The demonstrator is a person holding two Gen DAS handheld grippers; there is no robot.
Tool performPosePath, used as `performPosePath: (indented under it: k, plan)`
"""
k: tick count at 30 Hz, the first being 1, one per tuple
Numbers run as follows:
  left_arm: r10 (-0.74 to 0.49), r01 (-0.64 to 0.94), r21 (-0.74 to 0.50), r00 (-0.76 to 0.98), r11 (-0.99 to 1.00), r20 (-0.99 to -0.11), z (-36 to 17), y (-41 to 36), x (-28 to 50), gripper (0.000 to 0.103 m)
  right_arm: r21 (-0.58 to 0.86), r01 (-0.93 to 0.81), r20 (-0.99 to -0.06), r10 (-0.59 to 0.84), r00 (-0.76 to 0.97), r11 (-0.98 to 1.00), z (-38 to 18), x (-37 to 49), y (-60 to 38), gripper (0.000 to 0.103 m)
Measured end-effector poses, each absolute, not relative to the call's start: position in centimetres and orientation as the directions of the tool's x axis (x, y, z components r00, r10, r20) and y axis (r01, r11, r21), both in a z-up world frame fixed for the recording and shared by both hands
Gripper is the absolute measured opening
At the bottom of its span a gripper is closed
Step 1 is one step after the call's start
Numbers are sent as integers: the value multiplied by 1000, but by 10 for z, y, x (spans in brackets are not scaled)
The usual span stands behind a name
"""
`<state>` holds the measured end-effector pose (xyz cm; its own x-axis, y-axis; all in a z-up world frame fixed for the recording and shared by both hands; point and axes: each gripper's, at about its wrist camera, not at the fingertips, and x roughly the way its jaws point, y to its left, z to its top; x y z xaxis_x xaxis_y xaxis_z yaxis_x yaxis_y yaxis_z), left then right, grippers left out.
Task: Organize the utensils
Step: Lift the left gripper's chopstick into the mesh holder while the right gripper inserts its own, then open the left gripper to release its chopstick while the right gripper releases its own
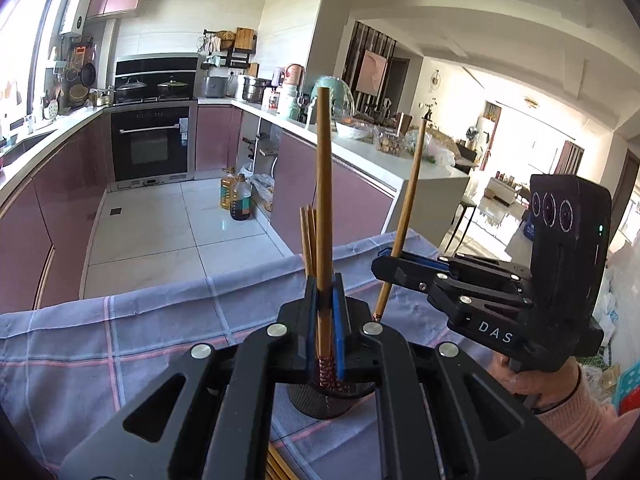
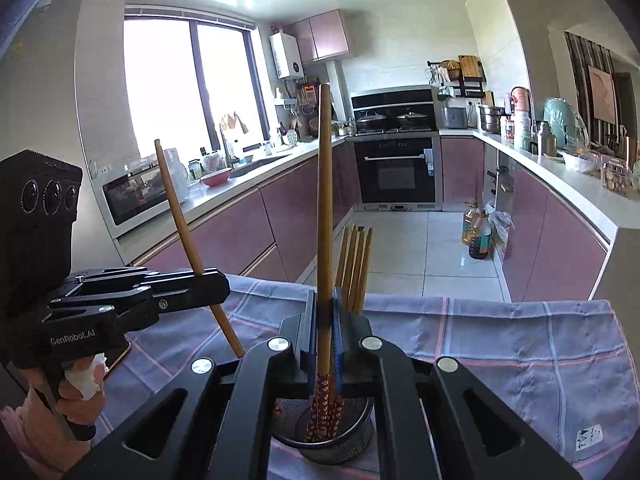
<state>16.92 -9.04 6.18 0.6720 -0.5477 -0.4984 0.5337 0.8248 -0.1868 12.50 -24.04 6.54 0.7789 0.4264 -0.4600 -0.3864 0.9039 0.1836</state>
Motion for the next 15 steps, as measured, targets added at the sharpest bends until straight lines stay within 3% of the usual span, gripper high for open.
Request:
performPosePath:
  k: [8,15]
  plan:
    - [-535,575,-152,590,804,-605,32,-109,184,7,185,-383,-572,416,707,905,44,136,-232,6]
    - [-491,545,-146,567,826,-661,9,-114,205,8,205,-364,-604,410,683,909,31,144,-232,7]
